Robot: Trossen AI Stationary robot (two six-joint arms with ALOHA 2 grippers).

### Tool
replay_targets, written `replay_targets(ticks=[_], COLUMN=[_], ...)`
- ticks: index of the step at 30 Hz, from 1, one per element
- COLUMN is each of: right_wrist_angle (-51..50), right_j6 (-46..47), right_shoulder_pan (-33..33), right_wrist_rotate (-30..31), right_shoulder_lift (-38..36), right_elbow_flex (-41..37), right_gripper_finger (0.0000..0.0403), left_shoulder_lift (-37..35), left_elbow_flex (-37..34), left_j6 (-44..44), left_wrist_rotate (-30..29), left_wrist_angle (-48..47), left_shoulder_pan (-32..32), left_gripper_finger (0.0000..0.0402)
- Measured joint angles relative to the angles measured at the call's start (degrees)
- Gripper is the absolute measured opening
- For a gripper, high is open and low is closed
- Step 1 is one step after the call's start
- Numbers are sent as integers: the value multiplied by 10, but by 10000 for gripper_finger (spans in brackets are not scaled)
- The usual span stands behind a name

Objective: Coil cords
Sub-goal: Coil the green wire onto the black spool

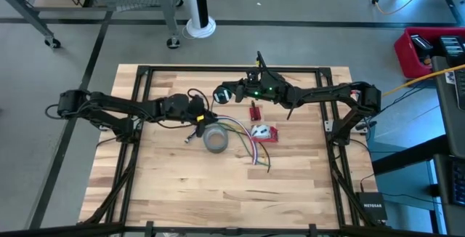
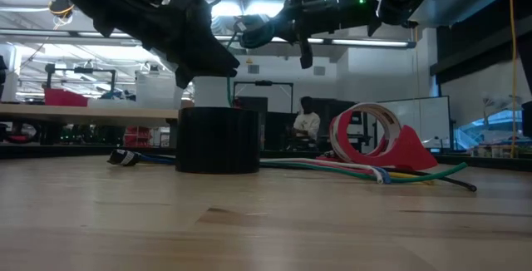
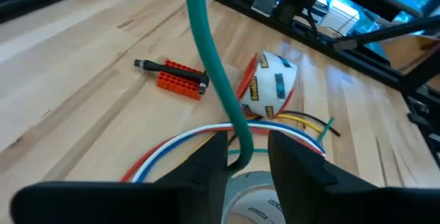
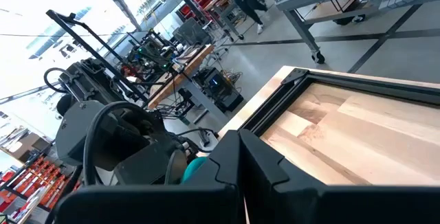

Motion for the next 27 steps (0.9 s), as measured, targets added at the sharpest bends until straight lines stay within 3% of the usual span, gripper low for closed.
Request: replay_targets(ticks=[5, 12, 18, 27], right_wrist_angle=[-2, -6, -25, -43], right_j6=[0, 0, -2, -21], right_shoulder_pan=[0, 0, 0, 0], right_wrist_rotate=[0, -21, -32, -156], right_shoulder_lift=[0, 0, 0, 0], right_elbow_flex=[0, 0, 1, 1], right_gripper_finger=[7, 7, 7, 7], left_shoulder_lift=[-8, -33, -83, -204], left_elbow_flex=[0, 0, 0, 0], left_j6=[12, 25, 47, 93], left_wrist_rotate=[0, -6, -88, -131], left_wrist_angle=[-24, -170, -235, -250], left_shoulder_pan=[8, 16, 19, 46], left_gripper_finger=[102, 90, 79, 64])
